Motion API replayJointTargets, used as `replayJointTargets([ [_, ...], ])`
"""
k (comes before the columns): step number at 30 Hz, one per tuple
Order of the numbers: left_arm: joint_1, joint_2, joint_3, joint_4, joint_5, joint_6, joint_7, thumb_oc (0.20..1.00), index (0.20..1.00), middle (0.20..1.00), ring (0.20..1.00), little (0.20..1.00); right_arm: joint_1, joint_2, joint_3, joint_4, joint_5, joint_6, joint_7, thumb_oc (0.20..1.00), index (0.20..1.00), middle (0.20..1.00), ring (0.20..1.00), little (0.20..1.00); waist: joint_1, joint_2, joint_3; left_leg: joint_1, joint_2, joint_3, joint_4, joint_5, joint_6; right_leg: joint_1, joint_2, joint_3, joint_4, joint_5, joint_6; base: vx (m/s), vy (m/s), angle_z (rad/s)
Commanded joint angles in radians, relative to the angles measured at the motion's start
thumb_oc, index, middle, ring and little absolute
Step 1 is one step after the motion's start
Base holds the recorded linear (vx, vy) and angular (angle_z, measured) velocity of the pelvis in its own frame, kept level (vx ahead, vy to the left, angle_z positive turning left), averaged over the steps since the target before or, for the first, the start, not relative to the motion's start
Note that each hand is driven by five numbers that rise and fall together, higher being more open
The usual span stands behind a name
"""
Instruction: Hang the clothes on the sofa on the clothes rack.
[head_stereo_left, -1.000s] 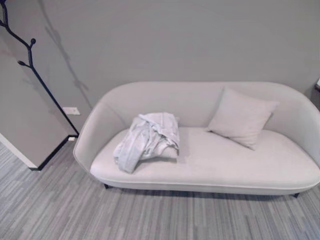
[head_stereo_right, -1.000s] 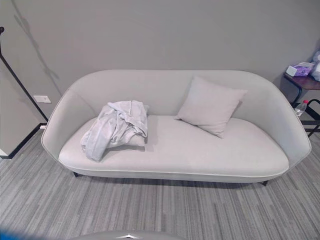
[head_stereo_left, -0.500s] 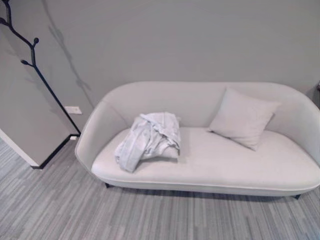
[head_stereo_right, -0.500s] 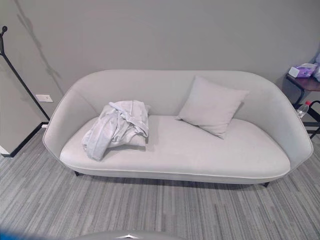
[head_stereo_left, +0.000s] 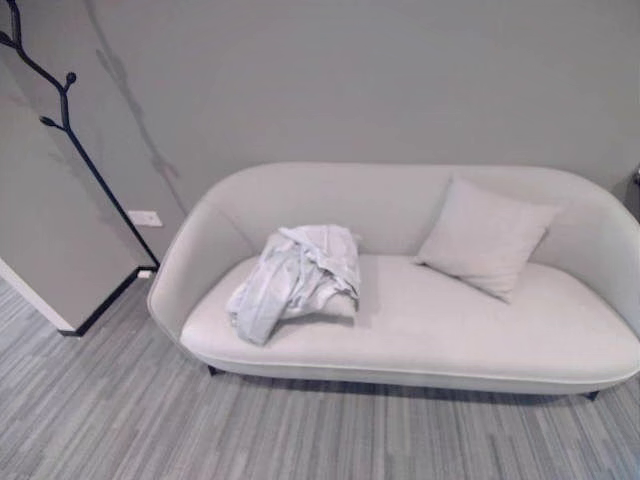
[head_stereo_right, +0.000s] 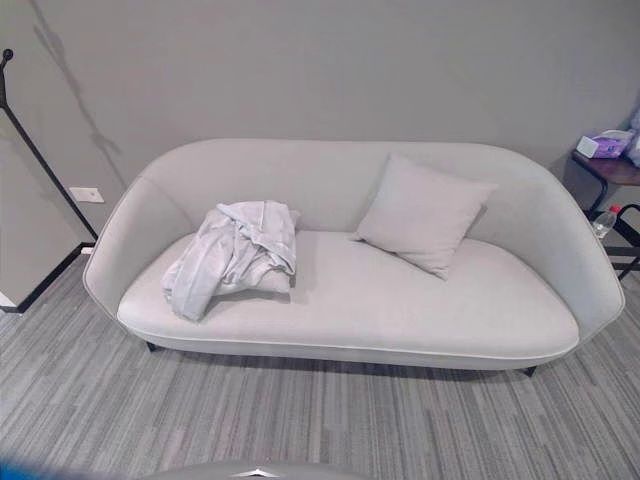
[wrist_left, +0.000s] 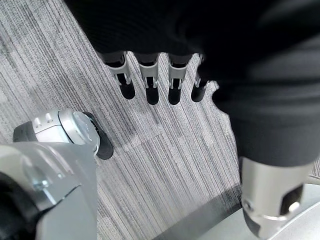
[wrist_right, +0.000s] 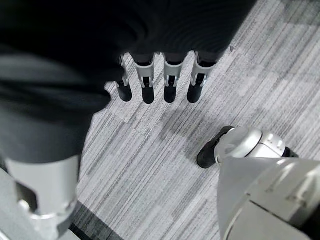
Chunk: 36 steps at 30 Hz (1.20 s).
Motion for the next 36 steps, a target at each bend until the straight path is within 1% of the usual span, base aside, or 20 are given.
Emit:
replayJointTargets([
  [1, -0.067, -0.022, 0.029, 0.054, 0.041, -0.015, -0.017, 1.000, 1.000, 1.000, 1.000, 1.000, -0.055, 0.015, 0.004, 0.074, -0.025, -0.015, 0.002, 1.000, 1.000, 1.000, 1.000, 1.000, 0.011, -0.018, 0.005, 0.013, 0.054, -0.120, -0.088, 0.036, -0.084, 0.041, -0.040, 0.046, -0.145, 0.122, 0.116, 0.00, 0.000, 0.00],
  [2, -0.074, -0.021, 0.025, 0.050, 0.037, -0.013, -0.015, 1.000, 1.000, 1.000, 1.000, 1.000, -0.061, 0.013, 0.007, 0.073, -0.025, -0.016, 0.000, 1.000, 1.000, 1.000, 1.000, 1.000, 0.013, -0.021, 0.024, -0.005, 0.052, -0.121, -0.064, 0.041, -0.087, 0.038, -0.042, 0.048, -0.145, 0.125, 0.114, -0.06, 0.011, 0.01],
  [4, -0.091, -0.022, 0.017, 0.037, 0.023, -0.016, -0.015, 1.000, 1.000, 1.000, 1.000, 1.000, -0.080, 0.004, 0.012, 0.072, -0.022, -0.017, -0.002, 1.000, 1.000, 1.000, 1.000, 1.000, 0.020, -0.027, 0.065, -0.083, 0.034, -0.124, 0.053, 0.010, -0.100, 0.034, -0.052, 0.044, -0.142, 0.124, 0.108, -0.12, 0.031, 0.03],
  [6, -0.102, -0.029, 0.015, 0.030, 0.001, -0.026, -0.010, 1.000, 1.000, 1.000, 1.000, 1.000, -0.097, -0.004, 0.013, 0.073, -0.021, -0.015, -0.004, 1.000, 1.000, 1.000, 1.000, 1.000, 0.024, -0.024, 0.085, -0.136, 0.038, -0.124, 0.084, 0.021, -0.109, 0.025, -0.061, 0.035, -0.138, 0.121, 0.107, -0.05, 0.089, -0.09],
  [8, -0.097, -0.030, 0.030, 0.034, -0.023, -0.029, -0.007, 1.000, 1.000, 1.000, 1.000, 1.000, -0.099, -0.008, 0.013, 0.074, -0.025, -0.007, -0.002, 1.000, 1.000, 1.000, 1.000, 1.000, 0.033, -0.023, 0.084, -0.162, 0.065, -0.108, 0.046, 0.040, -0.106, 0.028, -0.066, 0.027, -0.137, 0.110, 0.113, 0.10, 0.112, 0.06],
  [11, -0.092, -0.026, 0.043, 0.039, -0.049, -0.034, 0.003, 1.000, 1.000, 1.000, 1.000, 1.000, -0.101, -0.007, 0.015, 0.062, -0.026, -0.001, -0.001, 1.000, 1.000, 1.000, 1.000, 1.000, 0.044, -0.023, 0.085, -0.240, 0.086, -0.105, -0.070, 0.104, -0.116, 0.042, -0.072, 0.037, -0.130, 0.063, 0.116, 0.17, 0.151, 0.28],
  [15, -0.100, -0.028, 0.038, 0.042, -0.067, -0.042, 0.016, 1.000, 1.000, 1.000, 1.000, 1.000, -0.114, -0.009, 0.018, 0.059, -0.020, -0.002, -0.009, 1.000, 1.000, 1.000, 1.000, 1.000, 0.049, -0.023, 0.093, -0.345, 0.095, -0.065, -0.088, 0.114, -0.134, 0.066, -0.100, 0.044, -0.127, 0.032, 0.120, 0.19, 0.248, 0.16],
  [17, -0.093, -0.031, 0.041, 0.050, -0.055, -0.037, 0.022, 1.000, 1.000, 1.000, 1.000, 1.000, -0.113, -0.010, 0.013, 0.057, -0.034, -0.004, -0.012, 1.000, 1.000, 1.000, 1.000, 1.000, 0.064, -0.016, 0.082, -0.352, 0.136, -0.054, -0.088, 0.147, -0.152, 0.112, -0.140, 0.060, -0.125, 0.015, 0.143, 0.37, 0.439, -0.34],
  [19, -0.085, -0.028, 0.045, 0.067, -0.036, -0.032, 0.025, 1.000, 1.000, 1.000, 1.000, 1.000, -0.107, -0.003, 0.001, 0.057, -0.049, -0.002, -0.006, 1.000, 1.000, 1.000, 1.000, 1.000, 0.067, -0.013, 0.057, -0.321, 0.149, -0.048, -0.088, 0.172, -0.157, 0.131, -0.176, 0.061, -0.127, 0.017, 0.166, 0.35, 0.426, -0.39],
  [21, -0.094, -0.014, 0.049, 0.072, -0.017, -0.048, 0.039, 1.000, 1.000, 1.000, 1.000, 1.000, -0.087, 0.011, -0.014, 0.066, -0.058, 0.002, -0.001, 1.000, 1.000, 1.000, 1.000, 1.000, 0.065, -0.023, 0.033, -0.287, 0.138, -0.025, -0.083, 0.203, -0.143, 0.142, -0.232, 0.055, -0.132, 0.059, 0.202, 0.40, 0.492, -0.22],
  [23, -0.097, 0.003, 0.050, 0.060, -0.001, -0.049, 0.037, 1.000, 1.000, 1.000, 1.000, 1.000, -0.081, 0.024, -0.017, 0.071, -0.060, 0.012, 0.018, 1.000, 1.000, 1.000, 1.000, 1.000, 0.065, -0.045, 0.016, -0.260, 0.114, 0.000, -0.077, 0.176, -0.131, 0.123, -0.283, 0.059, -0.120, 0.097, 0.220, 0.34, 0.441, -0.15],
  [24, -0.123, 0.017, 0.019, 0.030, 0.030, -0.058, 0.036, 1.000, 1.000, 1.000, 1.000, 1.000, -0.084, 0.034, -0.006, 0.069, -0.066, 0.005, 0.022, 1.000, 1.000, 1.000, 1.000, 1.000, 0.063, -0.058, 0.004, -0.241, 0.085, 0.019, -0.077, 0.147, -0.108, 0.097, -0.322, 0.060, -0.087, 0.161, 0.235, 0.22, 0.372, -0.17],
  [26, -0.122, 0.017, 0.019, 0.030, 0.031, -0.058, 0.036, 1.000, 1.000, 1.000, 1.000, 1.000, -0.084, 0.035, -0.007, 0.068, -0.066, 0.004, 0.022, 1.000, 1.000, 1.000, 1.000, 1.000, 0.065, -0.060, 0.004, -0.241, 0.083, 0.022, -0.076, 0.145, -0.107, 0.096, -0.326, 0.063, -0.086, 0.159, 0.236, 0.13, 0.259, -0.10],
  [27, -0.142, 0.028, -0.019, 0.005, 0.061, -0.068, 0.038, 1.000, 1.000, 1.000, 1.000, 1.000, -0.097, 0.042, 0.014, 0.056, -0.095, -0.006, 0.026, 1.000, 1.000, 1.000, 1.000, 1.000, 0.069, -0.062, 0.002, -0.214, 0.050, 0.034, -0.076, 0.116, -0.075, 0.059, -0.366, 0.053, -0.015, 0.234, 0.242, 0.14, 0.362, -0.01],
  [30, -0.153, 0.047, -0.054, -0.005, 0.121, -0.072, 0.042, 1.000, 1.000, 1.000, 1.000, 1.000, -0.117, 0.052, 0.066, 0.003, -0.150, -0.023, 0.031, 1.000, 1.000, 1.000, 1.000, 1.000, 0.071, -0.042, 0.025, -0.161, 0.033, 0.058, -0.074, 0.084, -0.045, -0.005, -0.415, -0.021, 0.107, 0.316, 0.214, 0.13, 0.390, -0.08],
  [31, -0.151, 0.051, -0.062, -0.008, 0.127, -0.072, 0.039, 1.000, 1.000, 1.000, 1.000, 1.000, -0.122, 0.055, 0.082, -0.011, -0.153, -0.026, 0.034, 1.000, 1.000, 1.000, 1.000, 1.000, 0.065, -0.033, 0.028, -0.140, 0.032, 0.063, -0.076, 0.076, -0.038, -0.017, -0.406, -0.045, 0.130, 0.305, 0.199, 0.14, 0.309, -0.26],
  [32, -0.145, 0.060, -0.061, -0.009, 0.137, -0.072, 0.037, 1.000, 1.000, 1.000, 1.000, 1.000, -0.117, 0.060, 0.094, -0.024, -0.150, -0.031, 0.036, 1.000, 1.000, 1.000, 1.000, 1.000, 0.055, -0.032, 0.032, -0.110, 0.027, 0.060, -0.081, 0.062, -0.034, -0.017, -0.372, -0.049, 0.134, 0.264, 0.185, 0.10, 0.191, -0.30],
  [33, -0.145, 0.060, -0.060, -0.009, 0.137, -0.072, 0.037, 1.000, 1.000, 1.000, 1.000, 1.000, -0.117, 0.060, 0.094, -0.024, -0.150, -0.031, 0.035, 1.000, 1.000, 1.000, 1.000, 1.000, 0.054, -0.031, 0.032, -0.112, 0.028, 0.060, -0.082, 0.065, -0.034, -0.018, -0.370, -0.049, 0.132, 0.267, 0.184, 0.18, 0.212, -0.09],
  [34, -0.136, 0.070, -0.058, -0.012, 0.148, -0.076, 0.028, 1.000, 1.000, 1.000, 1.000, 1.000, -0.112, 0.061, 0.115, -0.038, -0.147, -0.034, 0.039, 1.000, 1.000, 1.000, 1.000, 1.000, 0.039, -0.020, 0.026, -0.076, 0.029, 0.061, -0.088, 0.042, -0.025, -0.057, -0.263, -0.051, 0.108, 0.154, 0.156, 0.14, 0.148, 0.02],
  [36, -0.140, 0.074, -0.054, -0.008, 0.155, -0.070, 0.027, 1.000, 1.000, 1.000, 1.000, 1.000, -0.113, 0.060, 0.125, -0.039, -0.140, -0.036, 0.038, 1.000, 1.000, 1.000, 1.000, 1.000, 0.029, -0.020, 0.029, -0.066, 0.020, 0.058, -0.088, 0.042, -0.022, -0.091, -0.190, -0.055, 0.069, 0.130, 0.152, 0.14, 0.124, -0.05],
])
